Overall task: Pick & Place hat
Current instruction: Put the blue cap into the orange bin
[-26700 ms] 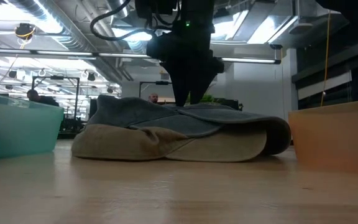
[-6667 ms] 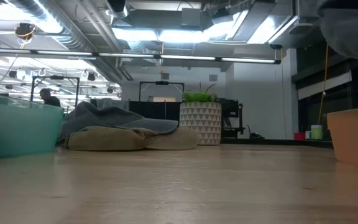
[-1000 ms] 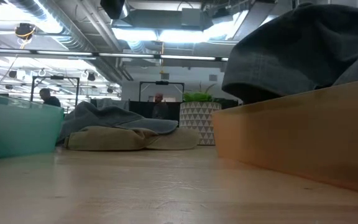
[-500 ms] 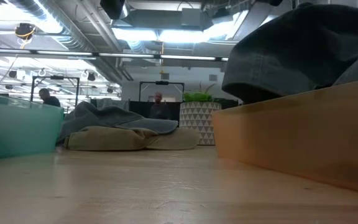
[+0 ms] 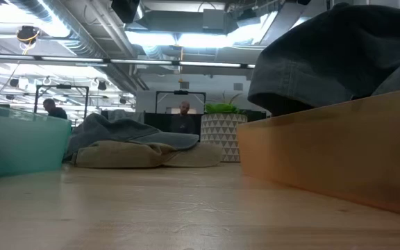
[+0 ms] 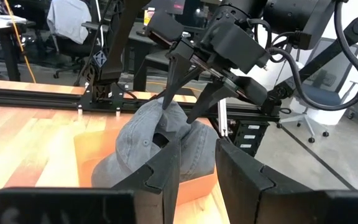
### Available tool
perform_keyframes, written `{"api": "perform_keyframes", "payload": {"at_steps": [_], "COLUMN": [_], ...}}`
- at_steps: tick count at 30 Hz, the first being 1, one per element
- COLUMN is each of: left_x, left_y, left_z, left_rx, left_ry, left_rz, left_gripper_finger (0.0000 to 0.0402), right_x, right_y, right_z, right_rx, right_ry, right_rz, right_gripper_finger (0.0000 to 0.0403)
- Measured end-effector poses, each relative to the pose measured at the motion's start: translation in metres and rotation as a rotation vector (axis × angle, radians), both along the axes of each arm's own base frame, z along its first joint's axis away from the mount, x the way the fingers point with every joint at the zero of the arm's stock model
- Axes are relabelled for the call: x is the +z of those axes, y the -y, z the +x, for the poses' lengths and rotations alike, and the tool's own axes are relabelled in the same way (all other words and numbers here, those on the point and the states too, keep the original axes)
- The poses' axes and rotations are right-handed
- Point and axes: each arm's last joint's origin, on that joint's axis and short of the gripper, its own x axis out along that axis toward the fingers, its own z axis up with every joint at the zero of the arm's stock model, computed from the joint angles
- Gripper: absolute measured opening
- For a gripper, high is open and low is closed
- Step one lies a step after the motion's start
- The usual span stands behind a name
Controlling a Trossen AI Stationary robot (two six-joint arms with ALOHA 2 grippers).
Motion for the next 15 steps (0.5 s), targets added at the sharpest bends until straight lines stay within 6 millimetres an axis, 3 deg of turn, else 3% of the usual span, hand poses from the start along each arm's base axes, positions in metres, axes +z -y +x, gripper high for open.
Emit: {"api": "perform_keyframes", "payload": {"at_steps": [8, 15], "left_x": [0.0, 0.0], "left_y": [0.0, 0.0], "left_z": [0.0, 0.0], "left_rx": [0.0, 0.0], "left_ry": [0.0, 0.0], "left_rz": [-0.001, -0.001], "left_gripper_finger": [0.0097, 0.0098], "right_x": [-0.01, -0.028], "right_y": [0.002, 0.012], "right_z": [0.0, -0.006], "right_rx": [0.017, -0.133], "right_ry": [-0.017, -0.043], "right_rz": [-0.071, -0.036], "right_gripper_finger": [0.0194, 0.0194]}}
